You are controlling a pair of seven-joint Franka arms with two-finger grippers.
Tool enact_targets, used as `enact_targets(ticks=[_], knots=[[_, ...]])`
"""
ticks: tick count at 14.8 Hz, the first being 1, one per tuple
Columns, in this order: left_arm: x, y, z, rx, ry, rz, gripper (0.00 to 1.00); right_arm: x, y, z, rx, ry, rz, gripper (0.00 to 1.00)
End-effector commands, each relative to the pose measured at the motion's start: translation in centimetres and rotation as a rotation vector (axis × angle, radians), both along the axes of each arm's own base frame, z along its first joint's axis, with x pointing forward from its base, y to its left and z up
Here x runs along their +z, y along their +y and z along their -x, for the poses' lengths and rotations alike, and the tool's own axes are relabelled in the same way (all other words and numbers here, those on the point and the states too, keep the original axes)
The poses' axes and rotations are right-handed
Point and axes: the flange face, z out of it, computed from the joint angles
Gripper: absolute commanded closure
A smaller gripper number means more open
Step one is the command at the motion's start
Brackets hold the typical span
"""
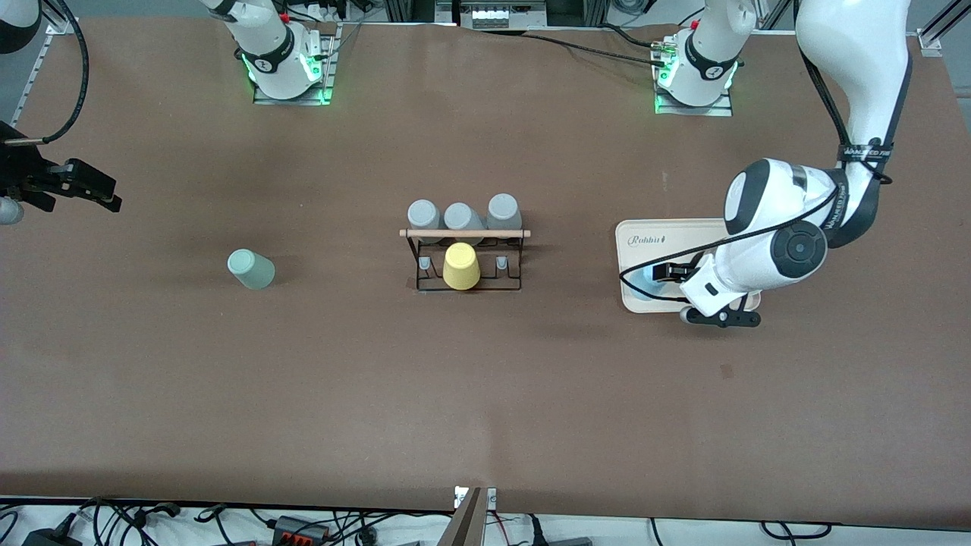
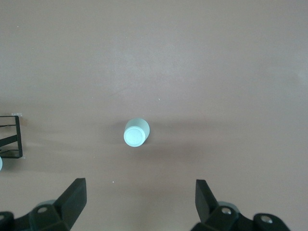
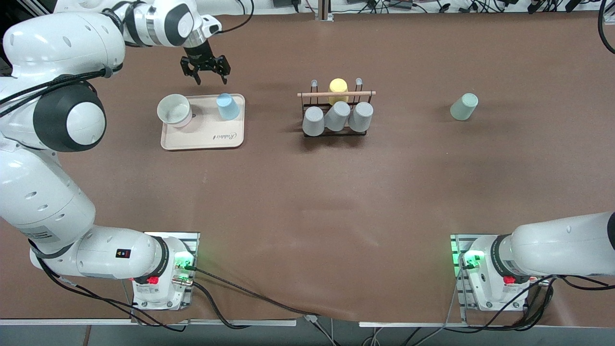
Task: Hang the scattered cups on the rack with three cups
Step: 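Reach the left gripper down to the light blue cup and grasp it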
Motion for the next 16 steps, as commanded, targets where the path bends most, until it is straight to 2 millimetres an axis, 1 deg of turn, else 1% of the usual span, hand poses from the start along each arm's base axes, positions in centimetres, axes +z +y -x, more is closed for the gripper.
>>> enact_targets(ticks=[1,2,4,6,7,10,11,13,16], knots=[[-1.4,-2.2,1.2,-0.012,0.012,-0.003,0.0,0.1,-0.3,0.2,0.009,0.0,0.01,0.0],[-1.8,-2.2,1.3,-0.012,0.016,-0.004,0.0,0.0,-0.3,0.3,0.009,0.006,0.01,0.0],[-3.5,-2.2,1.3,-0.015,0.017,-0.007,0.0,0.0,-0.3,0.3,0.007,0.005,0.01,0.0],[-5.6,-2.2,1.4,-0.013,0.008,-0.003,0.0,0.0,-0.4,0.2,0.004,0.002,0.01,0.0],[-6.2,-2.3,1.4,-0.014,0.008,-0.002,0.0,-0.2,-0.5,0.2,0.003,0.003,0.01,0.0],[-6.5,-3.1,1.7,-0.027,0.016,-0.004,0.0,-0.4,-0.4,0.0,0.001,0.004,0.007,0.0],[-6.7,-3.2,1.8,-0.019,0.018,-0.007,0.06,-0.4,-0.3,0.0,0.002,0.004,0.004,0.0],[-6.7,-3.1,1.8,-0.014,0.019,-0.01,0.33,-0.4,-0.3,0.0,0.002,0.001,0.004,0.0],[-6.5,-3.0,1.8,-0.013,0.025,-0.011,0.57,-0.4,-0.4,0.0,0.001,0.0,0.004,0.0]])
